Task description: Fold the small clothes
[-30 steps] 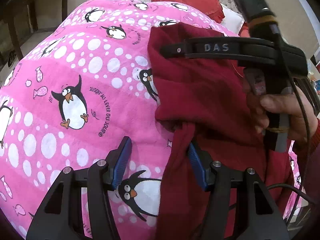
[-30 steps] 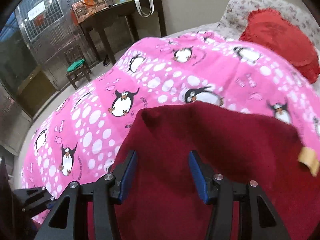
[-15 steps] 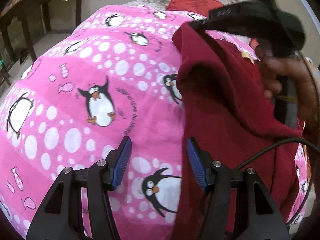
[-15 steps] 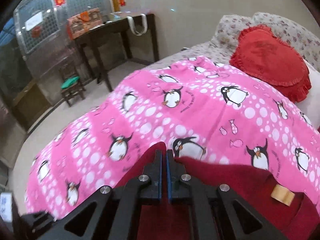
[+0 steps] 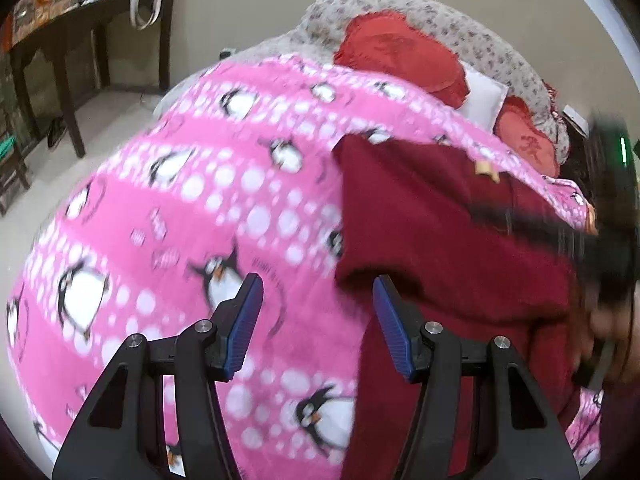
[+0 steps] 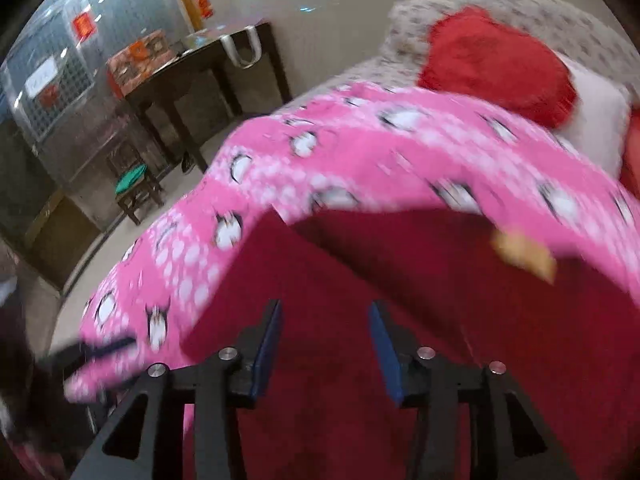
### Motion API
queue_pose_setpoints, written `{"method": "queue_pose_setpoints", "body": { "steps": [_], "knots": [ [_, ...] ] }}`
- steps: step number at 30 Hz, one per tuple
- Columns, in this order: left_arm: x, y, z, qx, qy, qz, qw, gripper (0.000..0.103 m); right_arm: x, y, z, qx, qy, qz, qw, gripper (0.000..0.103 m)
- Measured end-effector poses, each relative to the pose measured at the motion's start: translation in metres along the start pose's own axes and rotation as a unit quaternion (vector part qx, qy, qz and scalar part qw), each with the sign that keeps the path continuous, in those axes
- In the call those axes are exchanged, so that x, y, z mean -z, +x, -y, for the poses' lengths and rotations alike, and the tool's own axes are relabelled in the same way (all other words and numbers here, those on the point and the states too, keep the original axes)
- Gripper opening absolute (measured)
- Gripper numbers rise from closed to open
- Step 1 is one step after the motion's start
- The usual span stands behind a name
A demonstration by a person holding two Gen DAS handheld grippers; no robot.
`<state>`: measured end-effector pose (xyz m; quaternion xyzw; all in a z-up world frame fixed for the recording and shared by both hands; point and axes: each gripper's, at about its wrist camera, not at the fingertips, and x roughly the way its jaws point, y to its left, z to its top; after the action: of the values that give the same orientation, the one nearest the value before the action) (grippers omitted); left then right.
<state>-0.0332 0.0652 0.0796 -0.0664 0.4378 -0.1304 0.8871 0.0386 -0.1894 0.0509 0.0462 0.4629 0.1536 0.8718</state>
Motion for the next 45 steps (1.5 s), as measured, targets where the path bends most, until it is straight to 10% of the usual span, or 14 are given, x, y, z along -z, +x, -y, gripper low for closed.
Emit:
{"method": "queue_pose_setpoints", "body": {
  "steps": [6, 11, 20, 22, 24, 31, 45],
  "knots": [
    [-0.023, 0.039, 0.038, -0.010, 0.041, -0.017, 0.9990, 0.057, 0.045, 0.019, 0.029, 0.028, 0.056, -0.025, 0.998, 0.044],
    [-0.019, 0.095, 0.045, -0.015, 0.042, -0.107, 0.9933, 0.057, 0.040, -0.021, 0.026, 0.034, 0.055, -0.017, 0.998, 0.044],
    [-0.012, 0.092, 0.041, -0.014, 0.030, -0.090, 0.9954, 0.061, 0.066, -0.095, 0.112, 0.188, 0.117, 0.010, 0.975, 0.068],
    [-0.010, 0.095, 0.047, -0.021, 0.035, -0.085, 0.9955, 0.062, 0.072, -0.081, 0.122, 0.182, 0.124, -0.019, 0.975, 0.060],
    [-0.011, 0.095, 0.048, -0.023, 0.030, -0.081, 0.9960, 0.062, 0.076, -0.078, 0.125, 0.210, 0.113, -0.029, 0.971, 0.010],
    [-0.015, 0.085, 0.048, -0.020, 0.005, -0.062, 0.9979, 0.062, 0.051, -0.112, 0.108, 0.191, 0.066, 0.040, 0.978, 0.006],
    [-0.009, 0.082, 0.059, -0.030, 0.018, -0.041, 0.9985, 0.062, 0.042, -0.080, 0.165, 0.221, 0.119, 0.041, 0.967, 0.006]
  ]
}}
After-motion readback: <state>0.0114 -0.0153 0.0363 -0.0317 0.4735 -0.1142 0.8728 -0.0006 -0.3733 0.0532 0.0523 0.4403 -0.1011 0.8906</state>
